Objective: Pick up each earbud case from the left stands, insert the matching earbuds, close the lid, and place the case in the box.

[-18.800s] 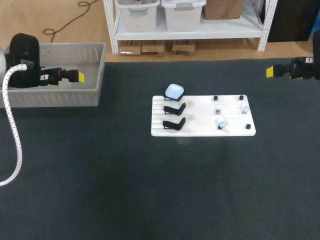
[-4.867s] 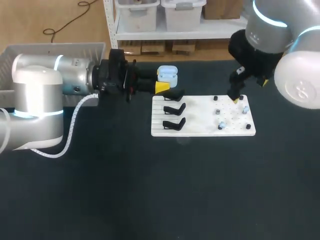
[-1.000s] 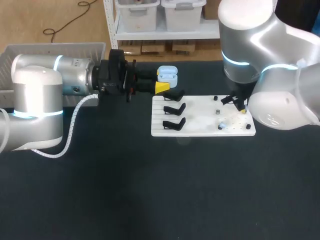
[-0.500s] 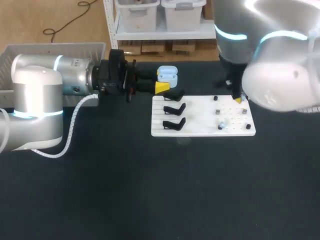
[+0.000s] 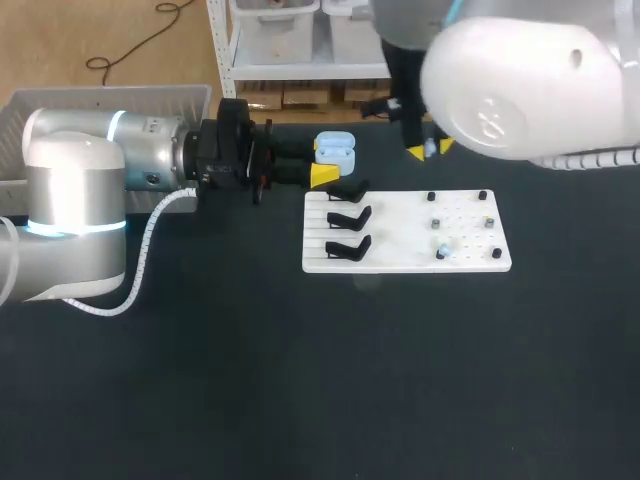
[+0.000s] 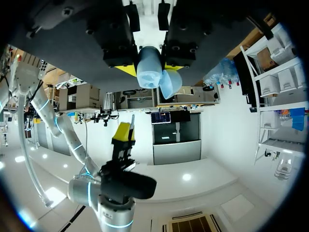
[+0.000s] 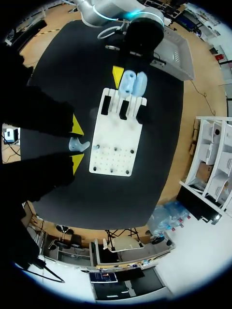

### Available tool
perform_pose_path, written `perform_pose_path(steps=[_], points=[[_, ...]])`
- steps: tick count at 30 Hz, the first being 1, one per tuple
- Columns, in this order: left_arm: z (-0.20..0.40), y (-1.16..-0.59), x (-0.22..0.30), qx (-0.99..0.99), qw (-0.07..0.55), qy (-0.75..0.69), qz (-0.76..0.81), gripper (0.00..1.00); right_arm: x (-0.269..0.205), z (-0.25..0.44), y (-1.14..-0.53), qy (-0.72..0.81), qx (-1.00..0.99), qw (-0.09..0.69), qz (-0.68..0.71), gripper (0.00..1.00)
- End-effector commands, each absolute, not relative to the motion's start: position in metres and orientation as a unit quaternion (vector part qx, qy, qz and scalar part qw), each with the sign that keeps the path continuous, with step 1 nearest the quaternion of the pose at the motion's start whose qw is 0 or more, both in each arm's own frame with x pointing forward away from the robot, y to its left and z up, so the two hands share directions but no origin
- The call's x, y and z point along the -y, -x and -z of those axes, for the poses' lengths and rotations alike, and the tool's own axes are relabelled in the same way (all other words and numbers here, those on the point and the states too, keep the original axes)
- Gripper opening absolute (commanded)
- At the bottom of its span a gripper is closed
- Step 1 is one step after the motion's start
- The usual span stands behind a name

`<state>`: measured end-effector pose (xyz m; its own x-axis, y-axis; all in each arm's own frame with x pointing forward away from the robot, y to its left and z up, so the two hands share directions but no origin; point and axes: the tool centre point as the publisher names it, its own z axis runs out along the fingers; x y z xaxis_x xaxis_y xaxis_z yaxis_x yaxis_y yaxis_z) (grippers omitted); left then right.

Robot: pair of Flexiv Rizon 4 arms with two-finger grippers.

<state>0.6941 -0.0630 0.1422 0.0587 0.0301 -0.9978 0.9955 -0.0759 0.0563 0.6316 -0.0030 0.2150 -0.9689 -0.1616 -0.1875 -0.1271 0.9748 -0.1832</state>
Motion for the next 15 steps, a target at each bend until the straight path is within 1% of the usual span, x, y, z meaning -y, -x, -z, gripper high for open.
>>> perform_pose_path(steps=[1, 5, 15], points=[[-0.1418, -0.6925, 0.0635, -0.475, 0.489, -0.54, 0.494, 0.0, -0.0141, -0.221, -0.636, 0.061, -0.992, 0.078, 0.082, 0.0], [-0.1418, -0.6925, 0.0635, -0.475, 0.489, -0.54, 0.494, 0.0, -0.019, -0.2131, -0.6399, 0.057, -0.994, 0.065, 0.071, 0.0], [-0.1418, -0.6925, 0.0635, -0.475, 0.489, -0.54, 0.494, 0.0, -0.0192, -0.2112, -0.64, 0.056, -0.994, 0.065, 0.068, 0.0]])
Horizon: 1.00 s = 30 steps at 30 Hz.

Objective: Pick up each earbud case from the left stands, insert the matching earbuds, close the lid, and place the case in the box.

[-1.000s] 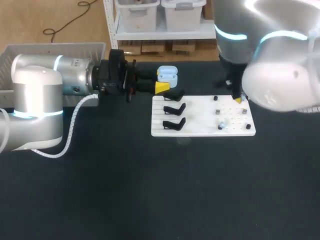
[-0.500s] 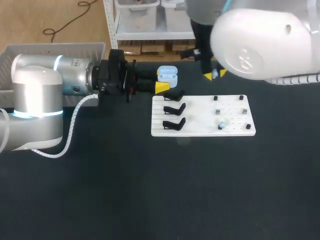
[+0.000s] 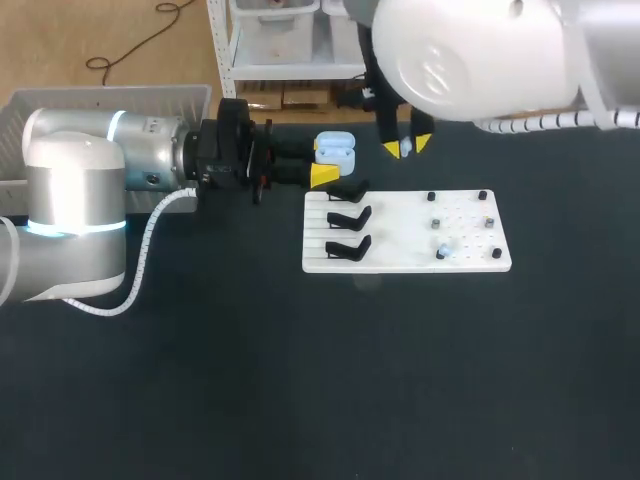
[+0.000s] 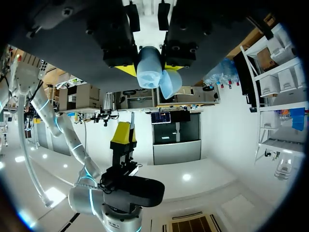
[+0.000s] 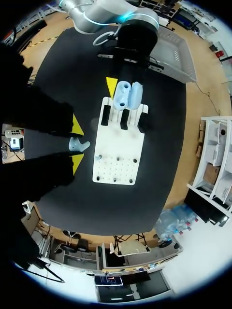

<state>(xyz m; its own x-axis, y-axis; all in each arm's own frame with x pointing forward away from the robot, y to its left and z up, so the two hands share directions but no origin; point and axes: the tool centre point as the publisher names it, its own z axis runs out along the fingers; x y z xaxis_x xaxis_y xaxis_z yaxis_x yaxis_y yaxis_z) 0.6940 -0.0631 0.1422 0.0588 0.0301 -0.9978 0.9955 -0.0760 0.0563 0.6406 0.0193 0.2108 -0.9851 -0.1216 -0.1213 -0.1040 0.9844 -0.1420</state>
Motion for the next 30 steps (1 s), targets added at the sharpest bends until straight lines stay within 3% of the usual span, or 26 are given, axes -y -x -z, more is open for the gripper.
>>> perform_pose_path(steps=[1, 8, 16, 30], points=[[-0.142, -0.692, 0.063, -0.475, 0.489, -0.54, 0.494, 0.0, -0.019, -0.211, -0.64, 0.056, -0.994, 0.065, 0.068, 0.0], [-0.142, -0.692, 0.063, -0.475, 0.489, -0.54, 0.494, 0.0, -0.019, -0.211, -0.64, 0.056, -0.994, 0.065, 0.068, 0.0], [-0.142, -0.692, 0.063, -0.475, 0.489, -0.54, 0.494, 0.0, -0.033, -0.214, -0.662, -0.057, -0.995, -0.008, 0.077, 0.0], [-0.14, -0.692, 0.065, -0.475, 0.491, -0.538, 0.494, 0.0, -0.046, -0.207, -0.676, -0.154, -0.986, -0.048, 0.039, 0.0]])
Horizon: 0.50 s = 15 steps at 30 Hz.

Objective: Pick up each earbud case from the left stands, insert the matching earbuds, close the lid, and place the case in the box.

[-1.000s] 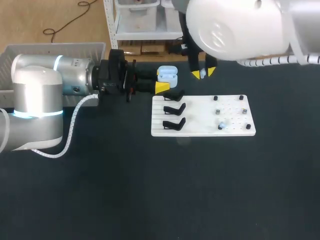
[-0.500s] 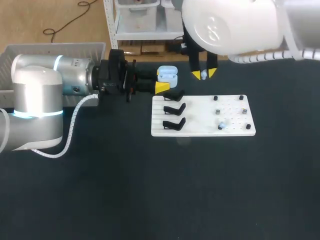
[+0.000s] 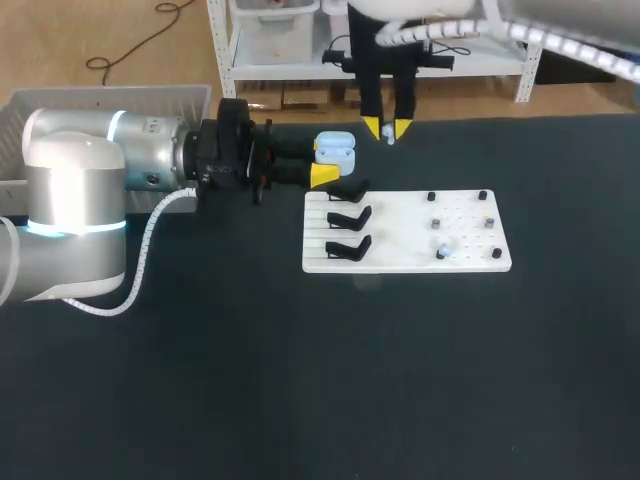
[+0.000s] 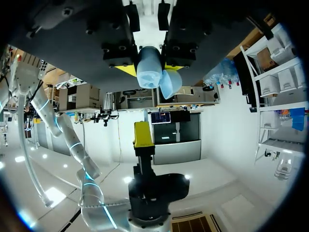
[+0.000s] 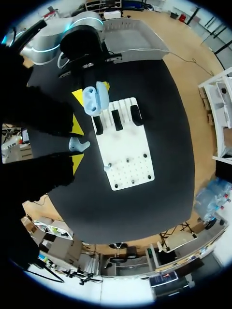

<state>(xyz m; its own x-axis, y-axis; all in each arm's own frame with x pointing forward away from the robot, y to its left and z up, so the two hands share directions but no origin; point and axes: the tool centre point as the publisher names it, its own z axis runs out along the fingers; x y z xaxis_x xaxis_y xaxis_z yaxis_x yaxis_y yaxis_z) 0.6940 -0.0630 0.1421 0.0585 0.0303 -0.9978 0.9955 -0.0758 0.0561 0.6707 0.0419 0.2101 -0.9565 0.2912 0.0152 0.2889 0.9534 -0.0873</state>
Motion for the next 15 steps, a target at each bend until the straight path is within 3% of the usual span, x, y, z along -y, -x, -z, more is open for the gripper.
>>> perform_pose_path(steps=[1, 15], points=[[-0.1385, -0.6912, 0.0658, -0.475, 0.492, -0.537, 0.493, 0.0, -0.0457, -0.2063, -0.6753, 0.157, 0.986, 0.051, -0.036, 0.0], [-0.1314, -0.6878, 0.073, -0.477, 0.493, -0.532, 0.497, 0.0, -0.0457, -0.2063, -0.6753, 0.157, 0.986, 0.051, -0.036, 0.0]])
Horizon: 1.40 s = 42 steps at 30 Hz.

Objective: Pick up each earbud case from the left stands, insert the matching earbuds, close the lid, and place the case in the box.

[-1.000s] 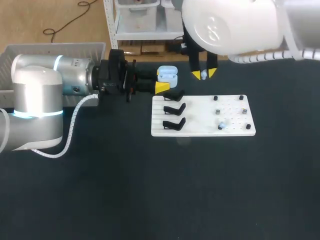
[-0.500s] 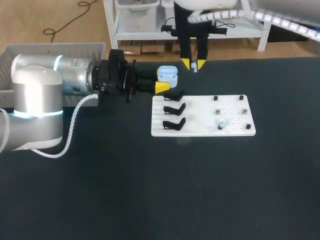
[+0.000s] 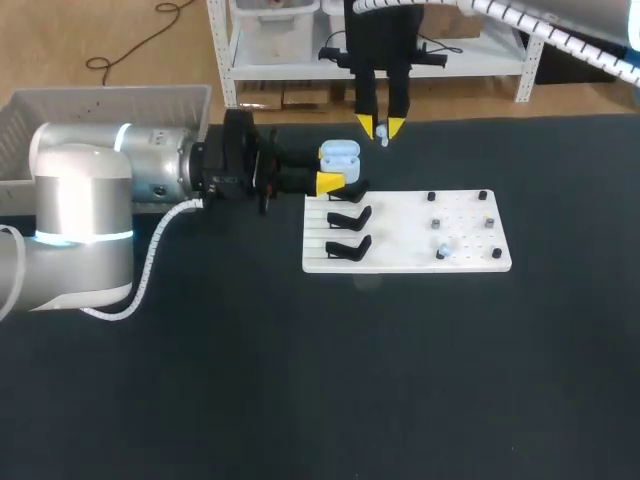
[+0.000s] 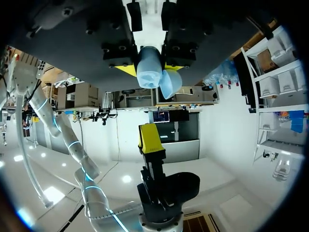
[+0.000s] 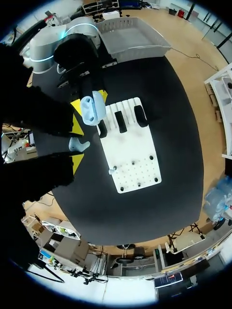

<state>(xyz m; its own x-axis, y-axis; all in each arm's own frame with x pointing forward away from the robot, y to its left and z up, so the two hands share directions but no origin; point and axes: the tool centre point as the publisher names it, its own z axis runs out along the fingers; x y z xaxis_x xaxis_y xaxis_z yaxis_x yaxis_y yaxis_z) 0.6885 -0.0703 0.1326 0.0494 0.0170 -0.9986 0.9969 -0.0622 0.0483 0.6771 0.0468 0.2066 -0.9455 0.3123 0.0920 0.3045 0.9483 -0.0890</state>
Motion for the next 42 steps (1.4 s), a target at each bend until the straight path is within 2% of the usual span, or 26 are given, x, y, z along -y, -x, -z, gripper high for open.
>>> perform_pose_path(steps=[1, 17, 42], points=[[-0.131, -0.688, 0.074, -0.476, 0.492, -0.532, 0.498, 0.0, -0.046, -0.206, -0.675, 0.157, 0.986, 0.051, -0.036, 0.0], [-0.13, -0.689, 0.077, -0.476, 0.489, -0.535, 0.498, 0.0, -0.066, -0.206, -0.668, 0.2, 0.978, 0.057, -0.029, 0.0], [-0.13, -0.689, 0.077, -0.476, 0.489, -0.535, 0.498, 0.0, -0.094, -0.191, -0.674, 0.221, 0.973, 0.005, -0.067, 0.0]])
